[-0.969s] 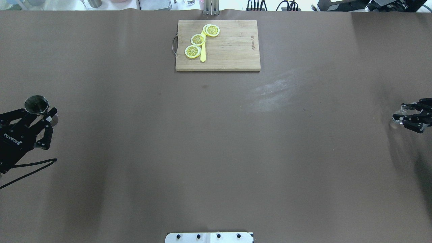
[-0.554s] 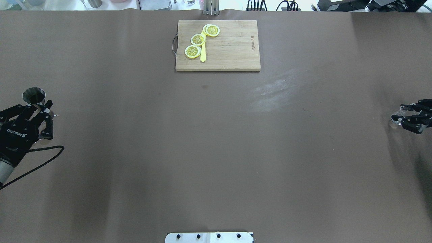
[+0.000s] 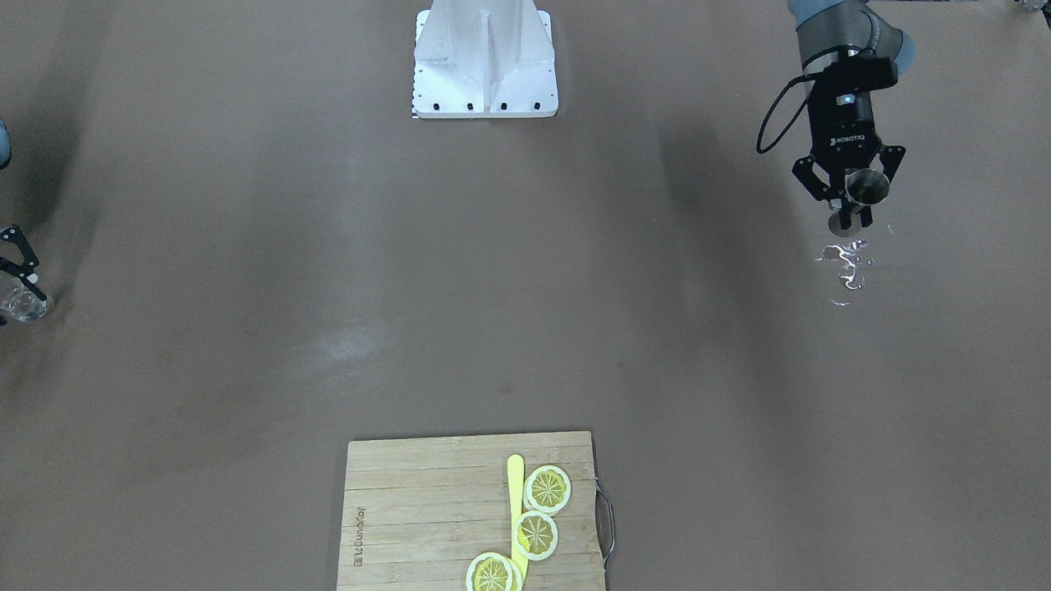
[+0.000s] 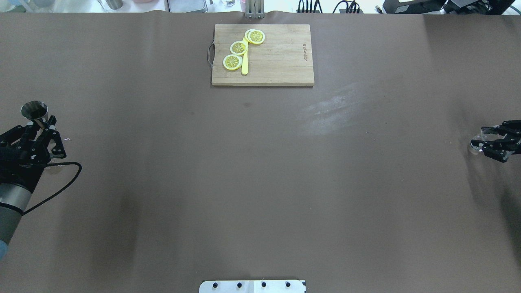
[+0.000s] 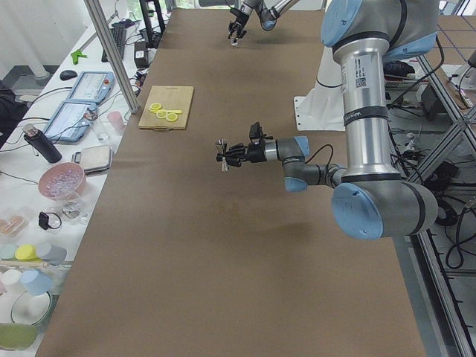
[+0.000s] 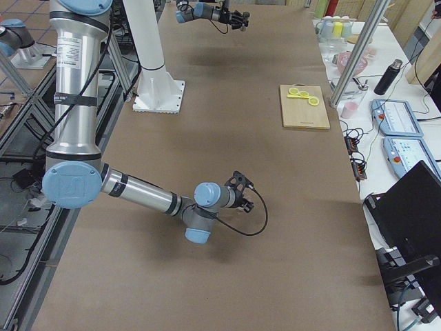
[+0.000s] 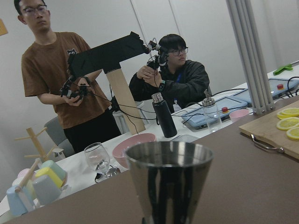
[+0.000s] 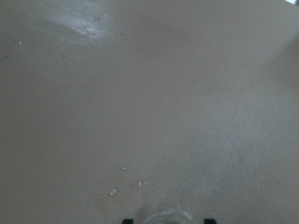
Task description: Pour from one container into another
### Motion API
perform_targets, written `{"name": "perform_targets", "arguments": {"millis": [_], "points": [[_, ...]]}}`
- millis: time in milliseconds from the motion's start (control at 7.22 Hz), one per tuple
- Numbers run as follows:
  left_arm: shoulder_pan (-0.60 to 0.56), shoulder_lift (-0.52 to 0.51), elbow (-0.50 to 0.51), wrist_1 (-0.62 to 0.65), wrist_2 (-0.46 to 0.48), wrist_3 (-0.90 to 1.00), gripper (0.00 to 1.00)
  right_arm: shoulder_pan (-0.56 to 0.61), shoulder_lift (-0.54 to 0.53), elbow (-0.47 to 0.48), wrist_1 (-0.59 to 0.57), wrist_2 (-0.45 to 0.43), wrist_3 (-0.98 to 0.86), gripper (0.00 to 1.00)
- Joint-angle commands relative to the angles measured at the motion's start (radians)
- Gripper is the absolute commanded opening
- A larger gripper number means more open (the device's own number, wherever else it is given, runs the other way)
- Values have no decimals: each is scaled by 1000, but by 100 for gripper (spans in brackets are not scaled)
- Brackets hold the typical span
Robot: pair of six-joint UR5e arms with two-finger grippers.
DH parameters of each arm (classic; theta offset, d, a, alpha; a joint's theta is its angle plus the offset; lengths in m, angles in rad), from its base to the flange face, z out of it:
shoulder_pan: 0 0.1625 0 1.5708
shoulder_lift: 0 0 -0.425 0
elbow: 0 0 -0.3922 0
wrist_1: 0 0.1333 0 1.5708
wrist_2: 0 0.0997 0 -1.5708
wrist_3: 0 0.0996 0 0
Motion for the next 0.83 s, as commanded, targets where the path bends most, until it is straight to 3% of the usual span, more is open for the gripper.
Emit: {"name": "perform_targets", "arguments": {"millis": [0,554,692], "points": [[-35,0,0,206,6,-267,0,-3,0,-20,34,-2,0,100],[-98,-107,1,647,-6,-710,0,-2,-12,-19,60,9,5,100],[-112,-132,9,684,-43,-770,0,3,-27,-11,62,18,5,100]]}}
